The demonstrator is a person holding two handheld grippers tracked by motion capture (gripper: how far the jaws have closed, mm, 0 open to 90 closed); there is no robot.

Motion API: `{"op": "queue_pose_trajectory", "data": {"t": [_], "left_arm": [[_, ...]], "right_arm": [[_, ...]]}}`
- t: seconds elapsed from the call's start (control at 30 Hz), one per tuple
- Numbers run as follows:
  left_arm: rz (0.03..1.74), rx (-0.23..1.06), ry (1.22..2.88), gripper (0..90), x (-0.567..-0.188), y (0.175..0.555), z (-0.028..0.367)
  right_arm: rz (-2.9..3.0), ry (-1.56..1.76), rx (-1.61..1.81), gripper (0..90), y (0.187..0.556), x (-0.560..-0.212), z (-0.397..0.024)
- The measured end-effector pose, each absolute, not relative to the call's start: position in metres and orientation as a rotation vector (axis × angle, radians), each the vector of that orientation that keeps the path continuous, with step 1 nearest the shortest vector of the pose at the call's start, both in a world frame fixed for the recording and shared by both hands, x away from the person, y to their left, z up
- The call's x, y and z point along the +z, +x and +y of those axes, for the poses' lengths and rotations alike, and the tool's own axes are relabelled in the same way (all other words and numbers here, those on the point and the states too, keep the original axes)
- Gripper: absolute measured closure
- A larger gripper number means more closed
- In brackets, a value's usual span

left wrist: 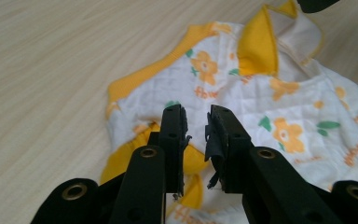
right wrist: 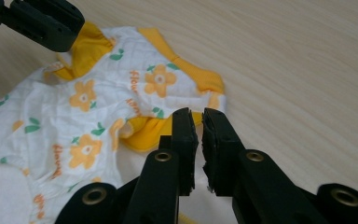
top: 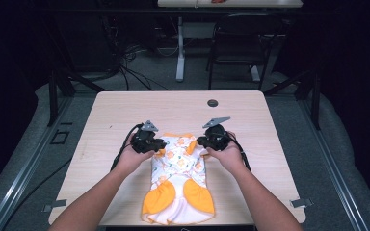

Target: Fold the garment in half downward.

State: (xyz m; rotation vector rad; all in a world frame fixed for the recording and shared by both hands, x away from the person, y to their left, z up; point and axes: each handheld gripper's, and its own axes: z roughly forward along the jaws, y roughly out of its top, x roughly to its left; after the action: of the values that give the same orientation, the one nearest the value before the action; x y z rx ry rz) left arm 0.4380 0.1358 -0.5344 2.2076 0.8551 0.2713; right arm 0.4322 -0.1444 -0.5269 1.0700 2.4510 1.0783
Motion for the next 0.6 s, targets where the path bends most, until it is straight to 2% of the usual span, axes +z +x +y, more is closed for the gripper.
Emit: {"op": "queue_pose_trajectory", "data": {"t": [0.2,0.33,0.47,0.6], "left_arm": [[0.878,0.275,2.174,71.5,-0.53,0.456,0.139],[0.868,0.246,2.149,68.7,-0.53,0.465,0.14],[0.889,0.27,2.179,66.7,-0.534,0.474,0.14],[0.899,0.266,2.144,63.9,-0.54,0.48,0.143]], "right_arm": [[2.453,1.071,1.021,79.8,0.458,-0.526,-0.137],[2.473,1.057,0.964,77.1,0.466,-0.529,-0.13],[2.499,1.045,0.946,71.5,0.476,-0.534,-0.119],[2.503,1.036,0.89,70.5,0.481,-0.539,-0.111]]}}
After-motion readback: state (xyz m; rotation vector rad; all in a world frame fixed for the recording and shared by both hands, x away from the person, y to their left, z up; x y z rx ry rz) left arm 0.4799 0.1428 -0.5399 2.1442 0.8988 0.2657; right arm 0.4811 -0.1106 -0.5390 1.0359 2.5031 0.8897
